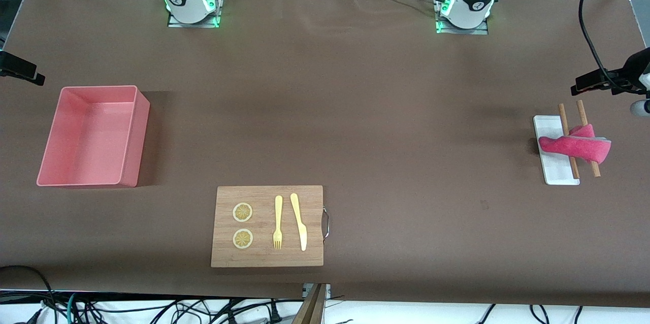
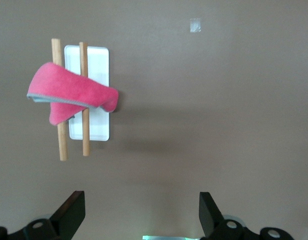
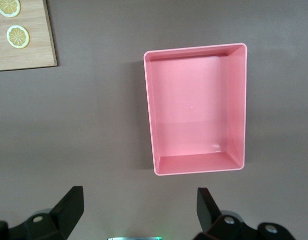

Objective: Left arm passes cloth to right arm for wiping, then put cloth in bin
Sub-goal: 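Move the left gripper down to the pink cloth on the chopsticks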

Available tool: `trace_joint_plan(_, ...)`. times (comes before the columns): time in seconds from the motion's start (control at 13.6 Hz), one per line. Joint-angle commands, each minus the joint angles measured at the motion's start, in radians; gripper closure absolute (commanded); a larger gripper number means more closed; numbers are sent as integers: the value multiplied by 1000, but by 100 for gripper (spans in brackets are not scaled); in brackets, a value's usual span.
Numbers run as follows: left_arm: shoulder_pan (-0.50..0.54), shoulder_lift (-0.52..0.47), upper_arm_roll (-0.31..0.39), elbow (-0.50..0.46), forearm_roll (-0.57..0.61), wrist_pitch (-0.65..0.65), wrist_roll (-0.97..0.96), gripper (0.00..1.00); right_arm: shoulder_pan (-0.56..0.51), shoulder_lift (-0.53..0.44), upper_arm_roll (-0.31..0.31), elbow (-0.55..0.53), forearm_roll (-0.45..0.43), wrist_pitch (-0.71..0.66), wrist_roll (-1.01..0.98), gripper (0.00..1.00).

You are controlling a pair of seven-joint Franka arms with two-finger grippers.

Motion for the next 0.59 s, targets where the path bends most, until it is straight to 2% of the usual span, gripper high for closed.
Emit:
trace_joint_plan(0.0,71,42,-4,32,-10,-29,136,0,-4,10,1,24,-7,-3,-9,0)
trace_joint_plan(0.15,131,69,-6,33,18,-26,276,0,-5,11,1,24,-7,-2,-9,0)
trace_joint_plan(0.51,211,193,-6,122,68,-17,664,0,-5,11,1,25,-7,-2,-9,0)
